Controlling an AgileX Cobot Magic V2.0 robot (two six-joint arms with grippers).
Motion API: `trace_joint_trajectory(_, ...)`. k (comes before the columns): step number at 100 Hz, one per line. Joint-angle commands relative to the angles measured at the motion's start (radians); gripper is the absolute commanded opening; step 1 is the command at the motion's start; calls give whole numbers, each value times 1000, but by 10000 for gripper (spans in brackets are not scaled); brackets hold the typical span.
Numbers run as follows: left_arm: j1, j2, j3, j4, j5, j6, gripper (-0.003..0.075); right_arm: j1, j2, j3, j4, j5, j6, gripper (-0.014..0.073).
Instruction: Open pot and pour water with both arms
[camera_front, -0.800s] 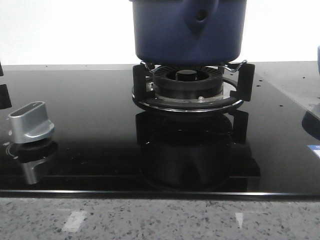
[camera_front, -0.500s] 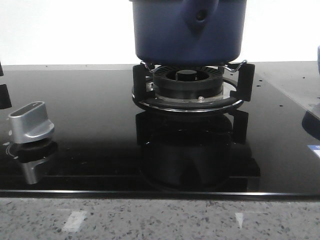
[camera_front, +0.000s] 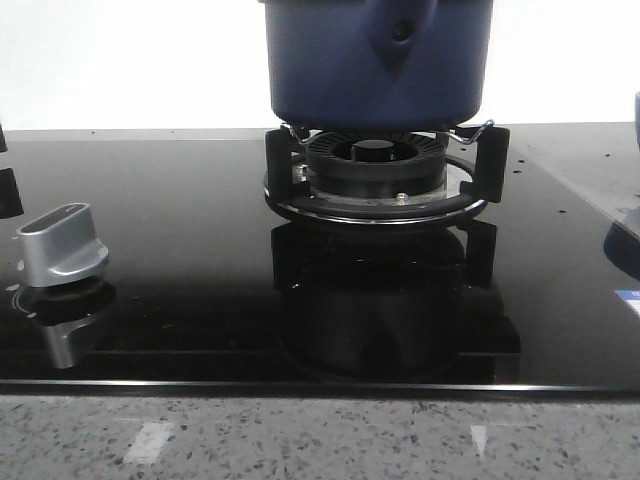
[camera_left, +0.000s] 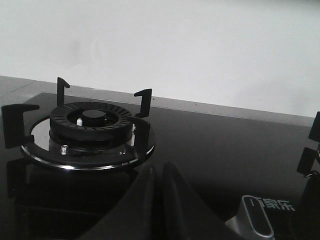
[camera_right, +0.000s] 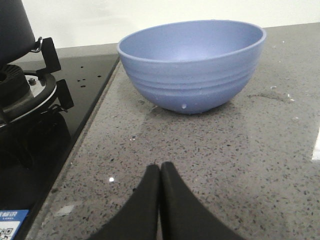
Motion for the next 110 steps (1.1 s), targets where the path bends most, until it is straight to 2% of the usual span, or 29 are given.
trace_joint_trajectory(1, 2, -27, 30, 0, -73, -10, -20, -5, -21, 25, -1, -100, 2, -47)
trace_joint_trajectory(64, 2, -27, 30, -28, -73, -10, -20, -5, -21, 25, 21, -164, 2, -47)
trace_joint_trajectory(92, 2, -27, 30, -201, -81, -10, -20, -5, -21, 25, 106, -251, 2, -47)
trace_joint_trajectory(110, 2, -27, 30, -412, -96, -10, -20, -5, -21, 25, 110, -333, 2, -47)
